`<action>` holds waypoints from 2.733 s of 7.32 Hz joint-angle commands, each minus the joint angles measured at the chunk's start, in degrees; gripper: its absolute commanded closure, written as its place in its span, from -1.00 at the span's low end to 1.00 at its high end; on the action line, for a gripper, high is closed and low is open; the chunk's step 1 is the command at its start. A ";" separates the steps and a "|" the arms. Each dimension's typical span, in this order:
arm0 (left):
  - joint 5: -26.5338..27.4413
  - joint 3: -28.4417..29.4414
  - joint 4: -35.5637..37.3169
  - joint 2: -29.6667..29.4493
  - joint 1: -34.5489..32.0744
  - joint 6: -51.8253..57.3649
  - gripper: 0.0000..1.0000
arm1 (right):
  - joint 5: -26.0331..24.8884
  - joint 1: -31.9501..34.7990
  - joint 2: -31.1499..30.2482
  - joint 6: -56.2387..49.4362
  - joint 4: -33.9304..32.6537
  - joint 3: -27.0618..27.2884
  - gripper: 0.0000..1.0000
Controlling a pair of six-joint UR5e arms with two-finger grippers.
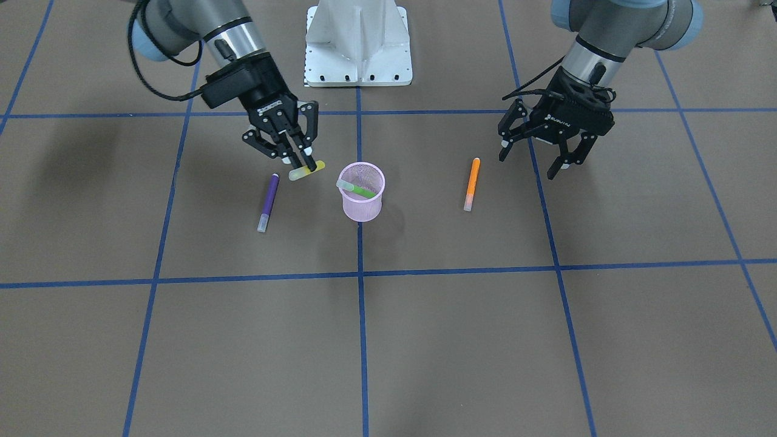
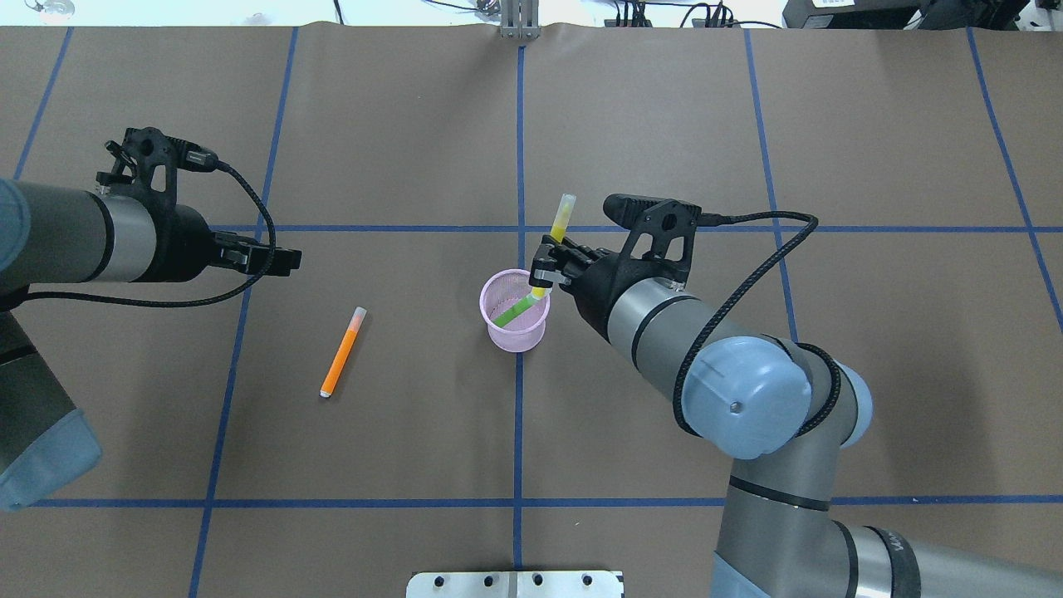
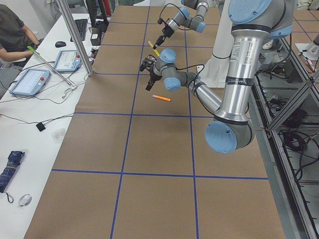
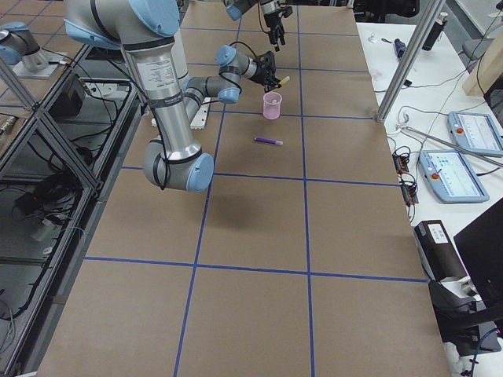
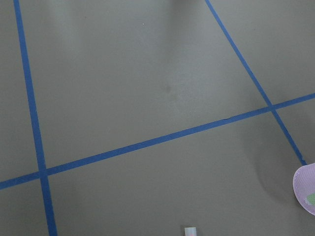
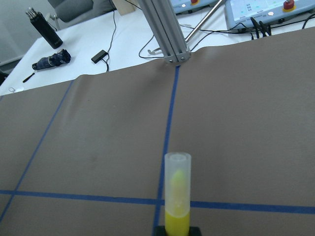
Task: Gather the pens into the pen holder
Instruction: 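Lift the yellow marker with the right gripper and lower it into the pink cup, then withdraw the right gripper while the left gripper moves over the orange marker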
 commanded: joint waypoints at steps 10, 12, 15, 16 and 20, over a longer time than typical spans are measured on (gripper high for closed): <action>0.09 0.37 0.44 -0.49 0.17 -0.10 -0.99 | -4.08 -1.67 5.41 0.62 -0.56 -7.81 -0.96; -0.09 0.81 6.63 -2.24 0.79 0.34 -0.98 | -1.72 -0.71 3.93 0.62 -0.74 -4.56 -0.96; -1.75 6.41 25.47 -13.76 1.57 10.25 -0.97 | 14.15 6.56 -3.96 0.53 -0.65 -1.66 -0.95; -6.37 9.48 25.75 -15.07 2.19 14.45 -0.94 | 21.25 10.42 -5.64 0.44 -0.65 -1.39 -0.95; -17.66 16.01 32.07 -19.13 2.37 18.45 -0.89 | 51.77 28.18 -12.14 -2.10 -0.91 -1.74 -0.95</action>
